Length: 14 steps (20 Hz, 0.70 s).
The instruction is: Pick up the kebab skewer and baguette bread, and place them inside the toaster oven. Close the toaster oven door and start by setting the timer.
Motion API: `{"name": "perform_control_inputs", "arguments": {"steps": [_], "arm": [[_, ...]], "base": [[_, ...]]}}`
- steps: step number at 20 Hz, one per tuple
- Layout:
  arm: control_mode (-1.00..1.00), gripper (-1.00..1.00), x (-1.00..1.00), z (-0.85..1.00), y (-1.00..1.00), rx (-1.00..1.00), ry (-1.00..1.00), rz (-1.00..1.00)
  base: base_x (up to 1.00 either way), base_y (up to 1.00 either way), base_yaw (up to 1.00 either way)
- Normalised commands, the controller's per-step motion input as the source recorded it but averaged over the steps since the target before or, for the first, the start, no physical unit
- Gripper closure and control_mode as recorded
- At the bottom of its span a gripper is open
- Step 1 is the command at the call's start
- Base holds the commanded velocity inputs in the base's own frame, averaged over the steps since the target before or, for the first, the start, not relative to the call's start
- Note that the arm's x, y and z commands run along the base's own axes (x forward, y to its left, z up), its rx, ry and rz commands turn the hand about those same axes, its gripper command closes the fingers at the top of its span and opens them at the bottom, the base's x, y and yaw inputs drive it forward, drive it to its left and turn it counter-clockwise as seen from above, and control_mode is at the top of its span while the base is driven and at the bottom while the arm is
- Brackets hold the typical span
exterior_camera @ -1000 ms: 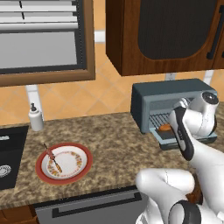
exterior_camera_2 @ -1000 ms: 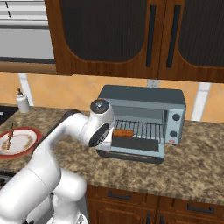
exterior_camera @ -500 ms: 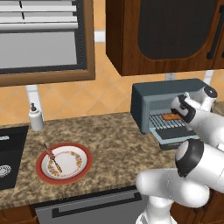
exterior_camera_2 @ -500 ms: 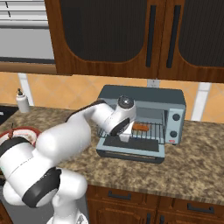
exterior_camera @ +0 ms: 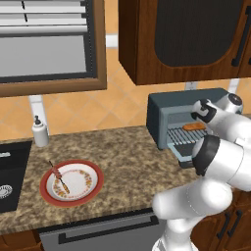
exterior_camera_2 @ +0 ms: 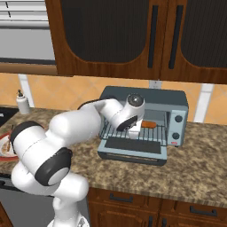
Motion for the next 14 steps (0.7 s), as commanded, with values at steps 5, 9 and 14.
{"name": "perform_control_inputs", "arguments": {"steps": [5, 9, 14], "arm": [[-1.0, 1.0, 0.23, -0.26, 0.0, 0.0, 0.02, 0.0], [-1.0, 1.0, 0.04, -0.11, 0.0, 0.0, 0.07, 0.0], [-1.0, 1.0, 0.09, -0.2, 0.0, 0.0, 0.02, 0.0]], "base": [[0.0, 0.0, 0.0], [0.0, 0.0, 0.0], [0.0, 0.0, 0.0]]}}
